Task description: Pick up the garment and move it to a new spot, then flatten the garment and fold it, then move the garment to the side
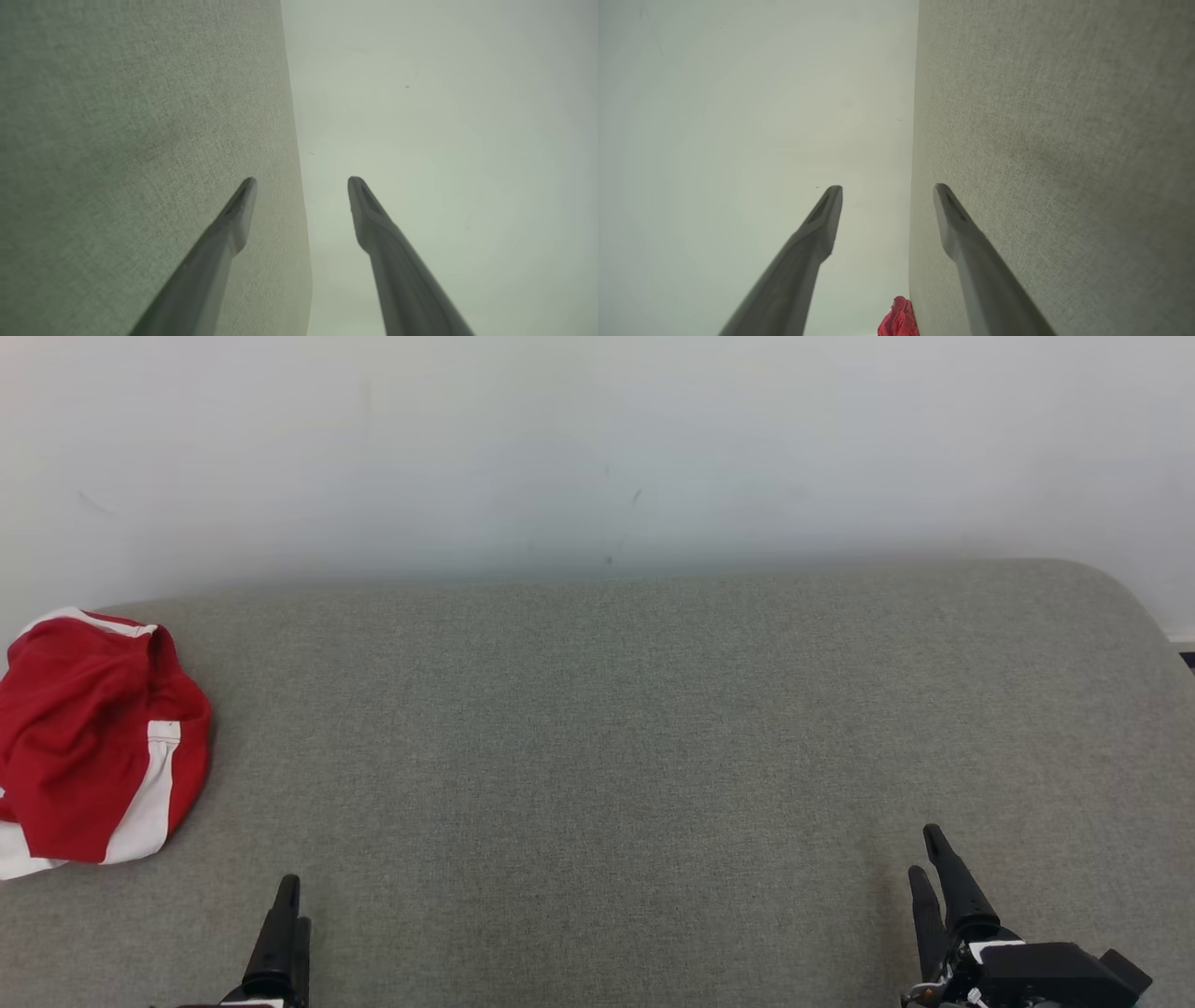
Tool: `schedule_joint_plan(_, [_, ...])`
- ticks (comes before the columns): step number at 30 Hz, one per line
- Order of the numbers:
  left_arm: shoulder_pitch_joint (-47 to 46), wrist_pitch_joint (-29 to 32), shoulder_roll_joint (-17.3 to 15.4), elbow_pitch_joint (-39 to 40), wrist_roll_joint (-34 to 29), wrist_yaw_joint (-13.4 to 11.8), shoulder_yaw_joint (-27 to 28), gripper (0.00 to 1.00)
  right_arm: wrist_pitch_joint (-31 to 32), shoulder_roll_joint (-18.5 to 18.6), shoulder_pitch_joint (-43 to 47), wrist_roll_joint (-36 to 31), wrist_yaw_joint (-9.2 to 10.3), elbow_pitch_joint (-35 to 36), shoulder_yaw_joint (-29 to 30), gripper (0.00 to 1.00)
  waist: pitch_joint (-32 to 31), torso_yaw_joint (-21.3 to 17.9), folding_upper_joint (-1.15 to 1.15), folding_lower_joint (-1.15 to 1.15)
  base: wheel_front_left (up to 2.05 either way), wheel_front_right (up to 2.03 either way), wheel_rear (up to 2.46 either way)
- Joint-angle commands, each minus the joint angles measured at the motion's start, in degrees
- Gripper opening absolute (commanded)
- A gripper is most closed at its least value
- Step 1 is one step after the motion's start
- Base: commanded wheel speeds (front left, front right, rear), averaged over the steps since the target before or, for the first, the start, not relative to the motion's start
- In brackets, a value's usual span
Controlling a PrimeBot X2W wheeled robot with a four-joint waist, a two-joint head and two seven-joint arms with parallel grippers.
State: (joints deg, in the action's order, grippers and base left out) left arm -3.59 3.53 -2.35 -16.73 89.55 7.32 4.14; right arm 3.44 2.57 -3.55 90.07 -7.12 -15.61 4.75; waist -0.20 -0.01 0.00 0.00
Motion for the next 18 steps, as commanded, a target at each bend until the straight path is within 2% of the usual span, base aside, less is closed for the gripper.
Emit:
schedule_joint_plan(1, [-0.8,-0.7,-0.3,0.7,-2.1,0.0,-0.2,1.0,-0.7,0.1,-0.6,-1.2,-0.16,1.3,-0.3,1.0,-0.1,0.0,0.0,0.0,0.0,0.0,0.0])
schedule_joint_plan(7, [-0.7,-2.0,-0.3,0.8,-7.3,-0.6,-0.6,1.0,-2.0,0.1,-0.3,-5.6,-0.18,1.6,-0.6,1.0,-0.2,0.1,0.0,0.0,0.0,0.0,0.0])
schedule_joint_plan(18, [-0.1,-4.6,-0.4,2.0,-17.8,-2.8,-2.1,1.0,-4.6,0.2,0.4,-20.4,-0.23,1.8,-1.7,1.0,-0.6,0.3,0.0,0.0,0.0,0.0,0.0])
